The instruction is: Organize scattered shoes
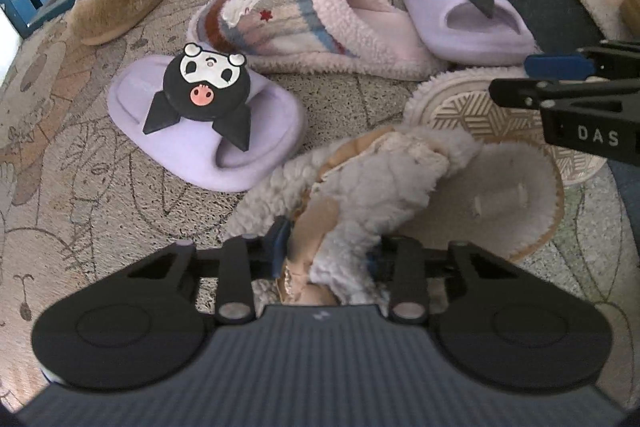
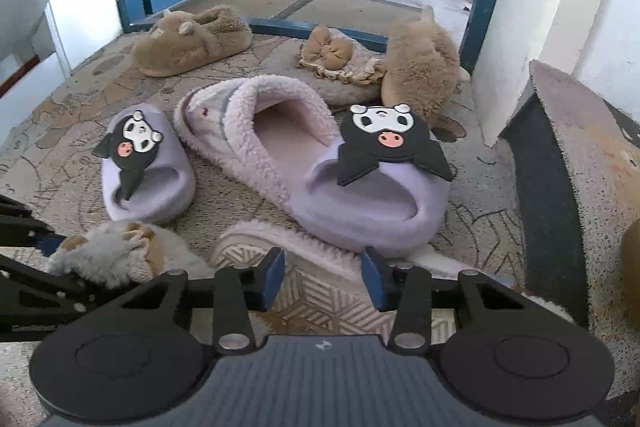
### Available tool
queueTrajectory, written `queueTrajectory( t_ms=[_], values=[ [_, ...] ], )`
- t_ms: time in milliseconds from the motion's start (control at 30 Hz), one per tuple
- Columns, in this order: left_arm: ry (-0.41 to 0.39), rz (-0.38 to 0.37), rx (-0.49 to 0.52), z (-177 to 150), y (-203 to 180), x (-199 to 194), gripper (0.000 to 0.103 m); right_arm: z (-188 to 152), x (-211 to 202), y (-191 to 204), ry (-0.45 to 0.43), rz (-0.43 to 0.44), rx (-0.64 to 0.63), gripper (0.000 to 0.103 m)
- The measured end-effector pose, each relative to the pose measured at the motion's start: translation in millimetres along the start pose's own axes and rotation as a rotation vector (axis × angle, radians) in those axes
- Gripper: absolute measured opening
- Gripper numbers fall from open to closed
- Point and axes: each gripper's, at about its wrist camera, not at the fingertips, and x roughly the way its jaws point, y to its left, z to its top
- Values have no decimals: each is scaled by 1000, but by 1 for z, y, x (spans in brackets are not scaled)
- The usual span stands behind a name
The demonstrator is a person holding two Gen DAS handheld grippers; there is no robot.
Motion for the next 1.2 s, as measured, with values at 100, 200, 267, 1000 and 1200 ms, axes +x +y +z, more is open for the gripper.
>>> queueTrajectory(
  t_ms=[100, 200, 267, 1000, 1200],
  values=[
    [-6, 12, 14, -2, -2, -1, 30, -2, -2, 6, 0, 6, -22, 46],
    [-8, 17, 9, -3, -2, -2, 29, -5, -4, 11, -1, 8, -42, 46],
    [-8, 18, 5, -2, 0, -3, 29, -7, -3, 12, 4, 11, -42, 47],
    [47, 202, -201, -11, 68, -19, 36, -13, 4, 43, 22, 83, -66, 56],
    [51, 221, -175, -16, 66, -13, 73, -14, 8, 51, 34, 104, -68, 60]
  ],
)
